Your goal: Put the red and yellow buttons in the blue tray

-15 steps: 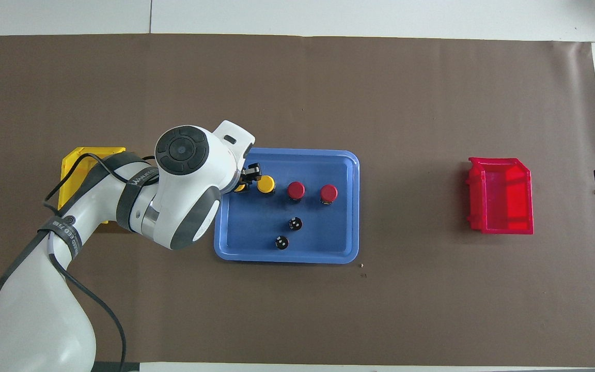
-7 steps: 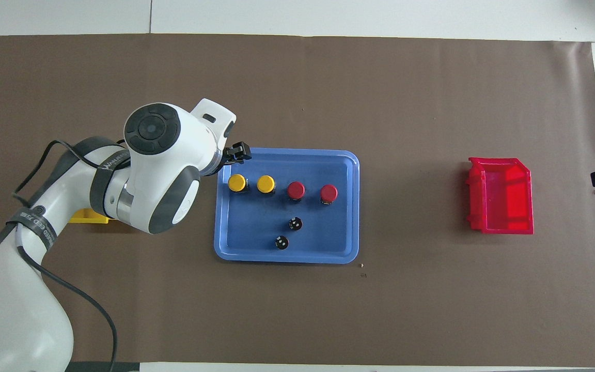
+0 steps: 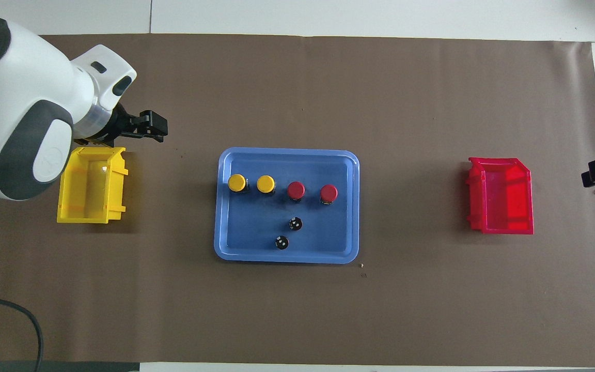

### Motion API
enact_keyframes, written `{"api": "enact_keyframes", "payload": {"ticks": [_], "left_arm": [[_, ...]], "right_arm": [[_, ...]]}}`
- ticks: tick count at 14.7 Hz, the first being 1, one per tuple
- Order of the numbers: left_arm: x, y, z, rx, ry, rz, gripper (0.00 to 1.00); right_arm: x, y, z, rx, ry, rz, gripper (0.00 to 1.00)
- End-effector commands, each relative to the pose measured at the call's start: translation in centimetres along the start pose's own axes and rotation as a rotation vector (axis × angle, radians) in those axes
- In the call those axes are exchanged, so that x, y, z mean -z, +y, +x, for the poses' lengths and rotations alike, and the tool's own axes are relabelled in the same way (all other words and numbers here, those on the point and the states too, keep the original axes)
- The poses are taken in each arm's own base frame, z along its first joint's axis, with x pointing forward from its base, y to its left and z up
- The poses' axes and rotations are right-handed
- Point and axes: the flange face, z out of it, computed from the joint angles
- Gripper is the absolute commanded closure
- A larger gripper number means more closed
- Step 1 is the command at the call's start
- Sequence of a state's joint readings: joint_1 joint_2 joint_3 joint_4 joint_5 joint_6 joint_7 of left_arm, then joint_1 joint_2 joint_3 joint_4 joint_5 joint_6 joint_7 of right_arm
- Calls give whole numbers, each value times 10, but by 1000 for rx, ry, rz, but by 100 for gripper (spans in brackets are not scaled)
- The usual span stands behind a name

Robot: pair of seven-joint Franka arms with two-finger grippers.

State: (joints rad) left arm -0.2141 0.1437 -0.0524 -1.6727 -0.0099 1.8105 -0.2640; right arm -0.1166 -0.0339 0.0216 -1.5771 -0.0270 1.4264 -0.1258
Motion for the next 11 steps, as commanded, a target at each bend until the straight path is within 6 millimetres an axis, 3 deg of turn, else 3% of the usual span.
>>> {"api": "enact_keyframes", "payload": {"ticks": [1,3,6,8,11], "left_arm": [[37,-39,-21,-68,-40,0,0],[56,-73,-37,-56,-90,-5,0],[88,-107,-56,-120,-82,-13,0],[104,-109,-57,-186,-51,-12,0],[109,-109,-58,-180,-48,-12,0]], "right_arm": [[2,-10,-6,26,10,-2,0],[3,-12,-6,29,11,-2,0],[2,-11,-6,29,10,-2,0],[2,-12,-6,31,10,-2,0],[2,-12,-6,32,10,-1,0]]}}
